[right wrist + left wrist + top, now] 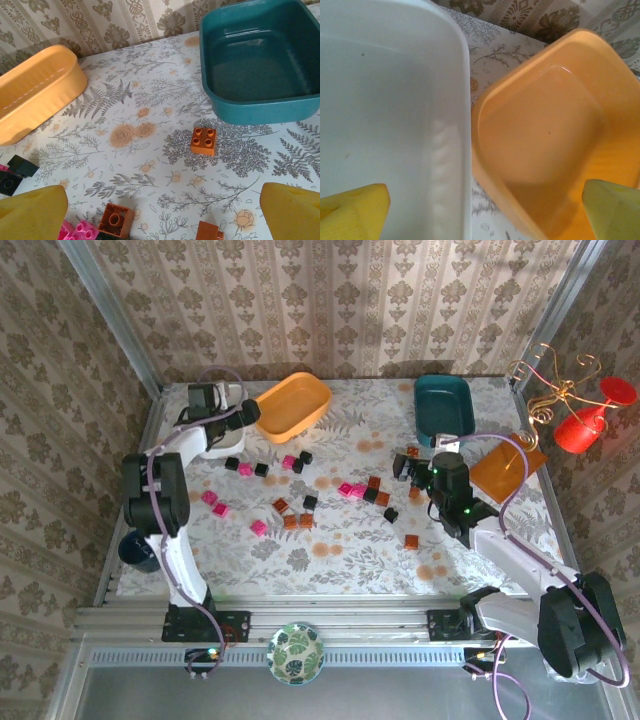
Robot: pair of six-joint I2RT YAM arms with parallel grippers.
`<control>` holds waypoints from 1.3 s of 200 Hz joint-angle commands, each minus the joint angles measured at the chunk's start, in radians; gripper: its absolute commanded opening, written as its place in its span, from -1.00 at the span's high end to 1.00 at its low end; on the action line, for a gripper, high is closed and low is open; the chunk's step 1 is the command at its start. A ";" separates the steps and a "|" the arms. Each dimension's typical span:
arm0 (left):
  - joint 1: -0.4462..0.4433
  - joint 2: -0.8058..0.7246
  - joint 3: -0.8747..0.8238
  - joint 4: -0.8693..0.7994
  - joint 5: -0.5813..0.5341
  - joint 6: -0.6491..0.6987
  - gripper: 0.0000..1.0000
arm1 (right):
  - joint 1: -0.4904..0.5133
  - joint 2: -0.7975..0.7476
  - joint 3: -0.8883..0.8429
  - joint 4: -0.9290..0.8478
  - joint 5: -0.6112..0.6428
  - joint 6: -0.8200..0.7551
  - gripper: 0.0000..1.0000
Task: Sort the legos into containers by color
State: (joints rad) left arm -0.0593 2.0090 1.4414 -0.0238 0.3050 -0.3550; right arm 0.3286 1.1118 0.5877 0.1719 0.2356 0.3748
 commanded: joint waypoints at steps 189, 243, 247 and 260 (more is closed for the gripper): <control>-0.211 0.246 0.472 -0.328 0.193 0.119 -0.87 | 0.001 0.472 0.442 -0.141 0.026 -0.021 -0.98; -0.196 0.013 0.210 -0.197 0.025 0.103 -0.92 | -0.128 0.778 0.770 -0.325 -0.044 0.027 -0.86; -0.187 -0.008 0.181 -0.182 0.006 0.097 -0.92 | -0.133 0.797 0.794 -0.339 -0.049 0.027 -0.86; -0.151 -0.066 0.102 -0.146 -0.058 0.077 -0.93 | -0.145 0.858 0.873 -0.384 -0.063 0.019 -0.87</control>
State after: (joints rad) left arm -0.2604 2.0712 1.6535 -0.2775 0.3889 -0.2440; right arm 0.2100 1.8759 1.3346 -0.0711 0.2150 0.3786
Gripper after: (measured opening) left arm 0.960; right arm 0.932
